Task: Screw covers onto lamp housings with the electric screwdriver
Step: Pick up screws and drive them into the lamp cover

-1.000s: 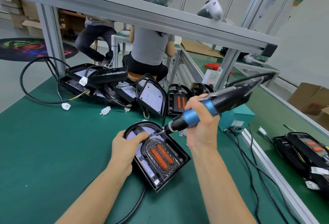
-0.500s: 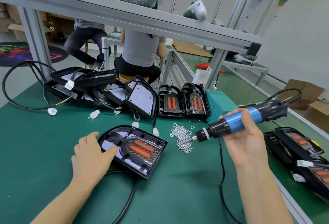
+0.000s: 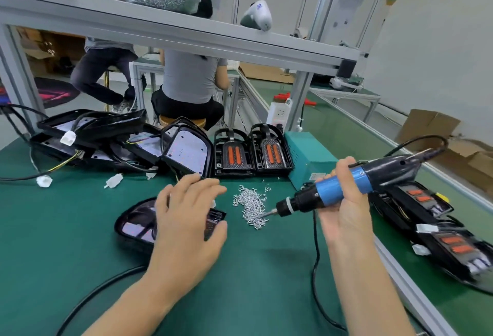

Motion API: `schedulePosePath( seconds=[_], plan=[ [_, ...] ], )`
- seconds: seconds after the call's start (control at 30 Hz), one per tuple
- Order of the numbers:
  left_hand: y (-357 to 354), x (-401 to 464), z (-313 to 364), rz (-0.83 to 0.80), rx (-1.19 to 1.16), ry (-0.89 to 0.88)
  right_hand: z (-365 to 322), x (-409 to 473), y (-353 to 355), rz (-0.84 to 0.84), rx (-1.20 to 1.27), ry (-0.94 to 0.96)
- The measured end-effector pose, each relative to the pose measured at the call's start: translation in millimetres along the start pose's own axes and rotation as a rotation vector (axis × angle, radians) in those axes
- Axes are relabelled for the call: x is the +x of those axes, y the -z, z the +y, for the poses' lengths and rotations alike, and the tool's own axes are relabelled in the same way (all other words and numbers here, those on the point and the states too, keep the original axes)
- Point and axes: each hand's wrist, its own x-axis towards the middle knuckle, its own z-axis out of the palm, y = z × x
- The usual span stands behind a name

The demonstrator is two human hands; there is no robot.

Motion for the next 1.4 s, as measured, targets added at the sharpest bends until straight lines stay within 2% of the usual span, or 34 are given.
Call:
schedulePosePath(
  seconds=[0.1, 0.2, 0.33, 0.4, 0.5, 0.57, 0.63, 0.7, 0.77, 0.8, 0.83, 0.9, 1.0, 1.17, 1.4],
  plan=[
    [-18.1, 18.9, 23.9, -0.163, -0.044, -0.110, 2.5, -3.9, -1.8, 0.006, -0.010, -0.046],
    [-42.4, 34.3, 39.5, -0.313, 0.032, -0.198, 4.3, -10.3, -5.6, 0.014, -0.005, -0.074],
    [-60.6, 43.6, 48.7, -0.285, 0.081, -0.247, 8.0, -20.5, -10.6, 0.004, -0.014, -0.088],
    [-61.0, 48.2, 47.2, -0.284, -0.018, -0.246, 4.1, -22.6, -9.9, -0.039, -0.036, -0.069],
    [-60.8, 53.0, 46.1, -0.410, -0.209, -0.252, -6.6, -23.2, -7.5, -0.151, -0.100, -0.041],
    [-63.5, 53.0, 48.4, -0.462, -0.256, -0.266, -7.8, -22.7, -7.5, -0.175, -0.112, -0.024],
    [-64.8, 53.9, 49.3, -0.504, -0.267, -0.252, -4.6, -21.6, -8.2, -0.126, -0.100, 0.007],
    [-60.4, 61.7, 42.8, -0.639, -0.326, -0.199, -2.1, -20.3, -7.7, -0.046, -0.094, 0.067],
    [-50.1, 78.7, 26.0, -0.762, -0.401, -0.045, -4.1, -18.7, -3.3, 0.024, -0.104, 0.157],
    [-46.1, 88.4, 14.0, -0.748, -0.406, 0.048, -6.4, -18.0, -0.8, 0.046, -0.104, 0.197],
    [-43.5, 97.3, 0.8, -0.688, -0.358, 0.127, -8.4, -17.3, 1.6, 0.058, -0.103, 0.228],
    [-46.3, 110.5, -23.4, -0.564, -0.095, 0.244, -9.7, -16.8, 4.7, 0.064, -0.106, 0.263],
    [-69.6, 115.1, -36.1, -0.651, 0.174, 0.272, -7.3, -17.1, 4.9, 0.061, -0.106, 0.272],
    [-102.1, 110.3, -36.2, -0.724, 0.308, 0.217, -2.0, -14.9, 2.0, 0.076, -0.106, 0.242],
    [-122.5, 102.3, -33.0, -0.685, 0.454, 0.127, 2.8, -13.0, 0.9, 0.087, -0.116, 0.241]
  ],
)
